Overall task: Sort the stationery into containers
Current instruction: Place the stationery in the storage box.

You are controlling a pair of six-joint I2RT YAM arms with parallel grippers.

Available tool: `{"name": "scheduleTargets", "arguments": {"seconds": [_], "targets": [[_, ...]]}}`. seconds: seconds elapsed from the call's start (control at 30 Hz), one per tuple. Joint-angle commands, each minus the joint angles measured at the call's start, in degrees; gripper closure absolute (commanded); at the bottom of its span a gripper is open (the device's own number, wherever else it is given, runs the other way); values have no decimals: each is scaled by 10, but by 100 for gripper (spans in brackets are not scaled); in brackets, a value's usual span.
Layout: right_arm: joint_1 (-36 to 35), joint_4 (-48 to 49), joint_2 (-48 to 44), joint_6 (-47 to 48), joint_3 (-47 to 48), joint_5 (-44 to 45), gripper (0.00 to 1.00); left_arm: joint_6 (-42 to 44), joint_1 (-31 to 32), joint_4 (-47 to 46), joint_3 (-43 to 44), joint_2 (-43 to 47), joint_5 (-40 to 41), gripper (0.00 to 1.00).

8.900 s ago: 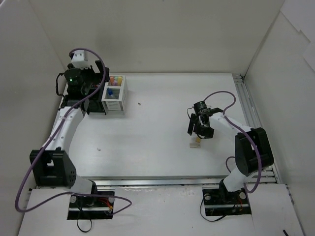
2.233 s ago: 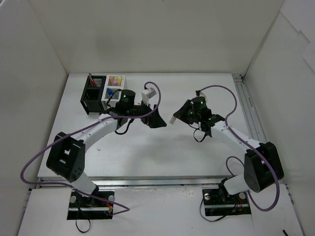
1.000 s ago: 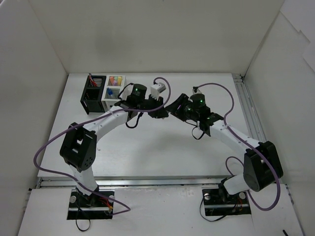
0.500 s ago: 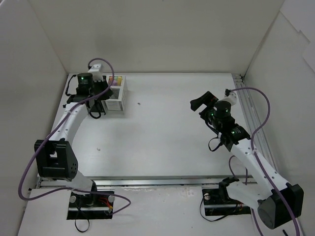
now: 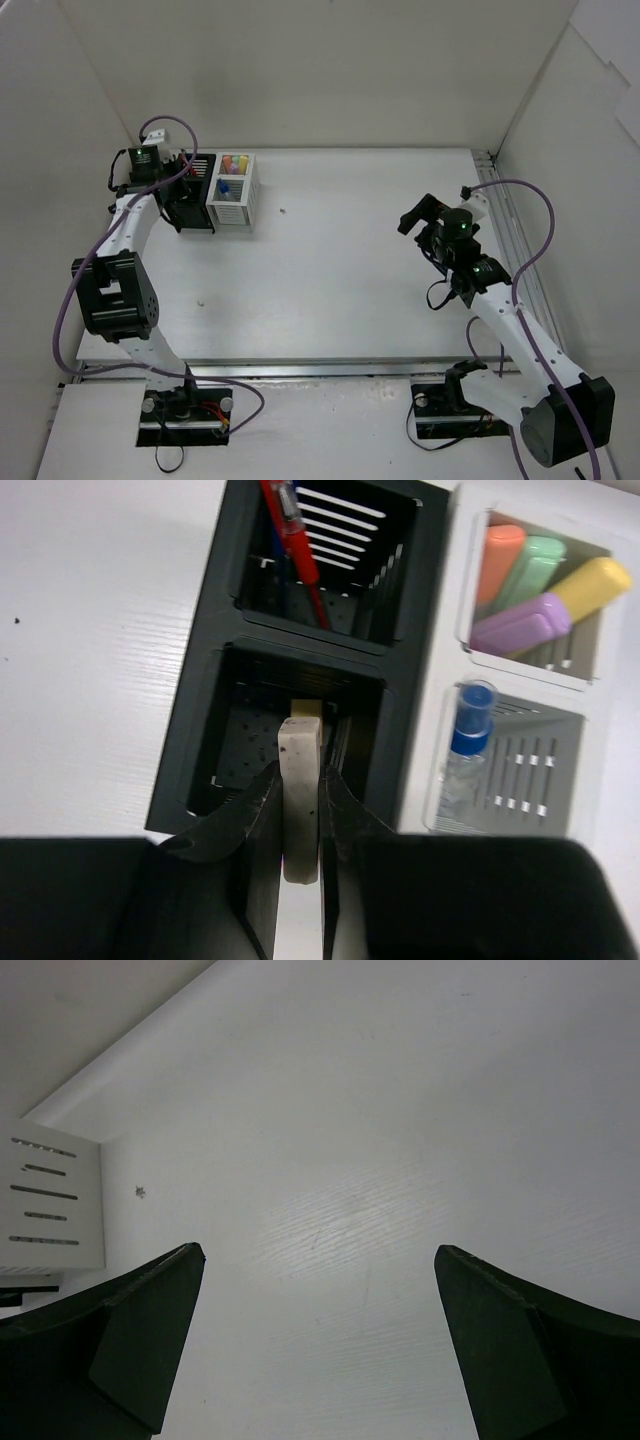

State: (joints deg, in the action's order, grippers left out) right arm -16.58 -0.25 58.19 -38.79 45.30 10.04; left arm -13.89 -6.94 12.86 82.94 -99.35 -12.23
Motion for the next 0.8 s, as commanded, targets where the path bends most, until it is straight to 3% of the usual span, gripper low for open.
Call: {"name": "scheduleTargets", "arguments": {"seconds": [0.0, 0.27, 0.5, 0.77], "targets": [[10, 20, 16, 18, 15, 1, 2, 14, -10, -47, 40, -2, 21, 100], [28, 20, 76, 21, 34, -44, 2, 31, -15, -36, 91, -66, 5, 96], [41, 20, 104, 22, 48, -61, 2, 36, -15, -42, 72, -53, 10, 66], [47, 20, 87, 32, 43, -64, 2, 42, -4, -33, 42, 13, 12, 52]]}}
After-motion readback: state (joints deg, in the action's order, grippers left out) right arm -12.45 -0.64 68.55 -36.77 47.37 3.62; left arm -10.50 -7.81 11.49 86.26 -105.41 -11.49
